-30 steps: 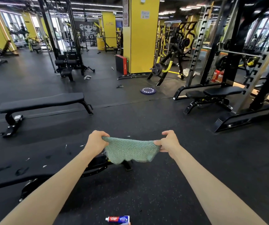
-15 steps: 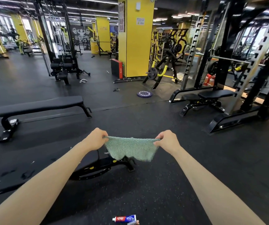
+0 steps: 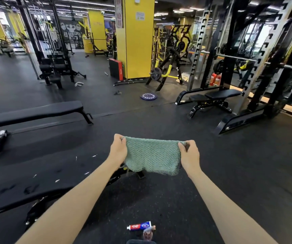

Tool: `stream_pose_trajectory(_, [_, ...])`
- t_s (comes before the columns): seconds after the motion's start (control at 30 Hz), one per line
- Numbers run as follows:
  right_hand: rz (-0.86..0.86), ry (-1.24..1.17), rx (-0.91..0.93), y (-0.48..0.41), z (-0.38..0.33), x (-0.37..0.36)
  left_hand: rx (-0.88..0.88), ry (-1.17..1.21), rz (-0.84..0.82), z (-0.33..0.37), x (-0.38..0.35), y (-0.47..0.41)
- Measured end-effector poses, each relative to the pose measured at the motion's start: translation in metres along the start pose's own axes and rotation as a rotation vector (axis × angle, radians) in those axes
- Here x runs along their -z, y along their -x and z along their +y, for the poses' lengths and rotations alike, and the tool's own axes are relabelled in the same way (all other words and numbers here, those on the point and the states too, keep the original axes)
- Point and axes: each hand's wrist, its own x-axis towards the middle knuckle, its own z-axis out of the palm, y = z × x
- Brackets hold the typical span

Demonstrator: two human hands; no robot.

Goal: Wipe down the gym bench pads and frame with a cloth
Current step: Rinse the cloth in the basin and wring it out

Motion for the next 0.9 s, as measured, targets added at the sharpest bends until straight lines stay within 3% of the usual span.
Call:
stream_pose_trajectory(0.2, [0.223,-0.063,-0.028,-0.004,0.015,0.015,0.029,0.009,0.117,0.011,-0.06,0.019])
stream_pose_trajectory(0.37, [0.144,0.039,-0.016,-0.045,0.052,0.071,0.029,0.008,0.15,0.021,-0.113,0.005])
stream_pose_trajectory(0.7, [0.092,0.167,-0.221,-0.155,0.138,0.191,0.103,-0.088,0.099,0.07,-0.295,0.002])
stream_pose_trajectory(0.9, [-0.033,0.173,-0.221,-0.184,0.155,0.202,-0.005,-0.241,-0.053,0.094,-0.386,0.022])
